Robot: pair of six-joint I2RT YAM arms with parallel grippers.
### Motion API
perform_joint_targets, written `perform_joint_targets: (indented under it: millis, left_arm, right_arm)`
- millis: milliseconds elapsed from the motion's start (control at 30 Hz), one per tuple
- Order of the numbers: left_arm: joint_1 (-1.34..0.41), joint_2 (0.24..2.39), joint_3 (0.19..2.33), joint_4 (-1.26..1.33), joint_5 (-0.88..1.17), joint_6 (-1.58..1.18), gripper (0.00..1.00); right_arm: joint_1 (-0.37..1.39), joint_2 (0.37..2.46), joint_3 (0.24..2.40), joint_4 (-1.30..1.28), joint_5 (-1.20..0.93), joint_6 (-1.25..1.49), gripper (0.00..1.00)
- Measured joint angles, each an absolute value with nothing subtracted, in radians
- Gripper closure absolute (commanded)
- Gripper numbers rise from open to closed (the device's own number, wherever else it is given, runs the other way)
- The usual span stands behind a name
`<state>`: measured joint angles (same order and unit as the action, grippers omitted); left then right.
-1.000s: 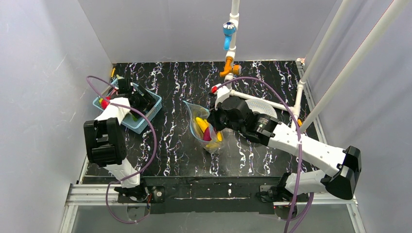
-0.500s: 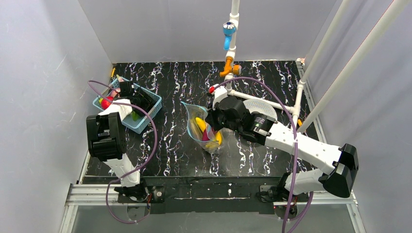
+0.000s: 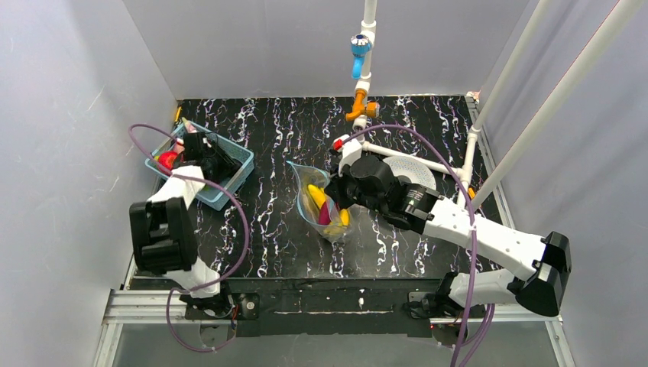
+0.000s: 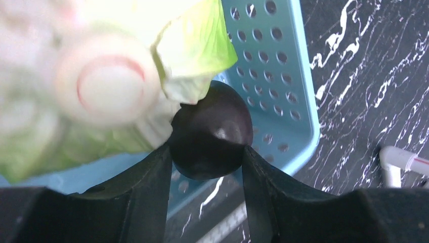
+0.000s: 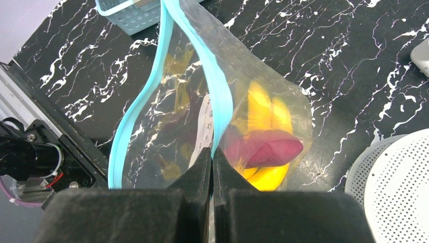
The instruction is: Place the food in the zip-top bag and seal the zipper
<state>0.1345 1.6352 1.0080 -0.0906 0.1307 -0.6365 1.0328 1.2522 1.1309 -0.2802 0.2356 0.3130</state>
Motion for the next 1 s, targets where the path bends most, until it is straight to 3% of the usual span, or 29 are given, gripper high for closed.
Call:
perform_joint_targets:
  millis: [333, 700, 800, 867, 1000]
  left_arm:
    - [0.136, 1.119, 0.972, -0.278, 0.076, -0.561, 0.97]
    - [0.076, 0.677, 0.861, -0.389, 0.444, -0.796, 1.0]
    - [-0.189, 0.629, 0.824, -0.422, 0.425, -0.918, 1.0]
    - [-0.496, 0.577, 0.825, -0.423, 0.329, -0.913, 1.0]
    - [-0.623, 0.615, 0.854, -0.355, 0.315, -0.888, 1.0]
  right_arm:
    - [1.087, 1.216, 1.114, -0.27, 0.253, 0.307, 0.99]
    - [1.097, 1.207, 1.097, -0.258, 0.252, 0.307, 0.99]
    - [1.114, 1.206, 1.097, -0.258, 0.248, 0.307, 0.99]
    - [1.114, 1.206, 1.097, -0.259, 0.248, 0.307, 0.99]
    - [1.114, 1.211, 1.097, -0.259, 0.237, 0.31, 0.99]
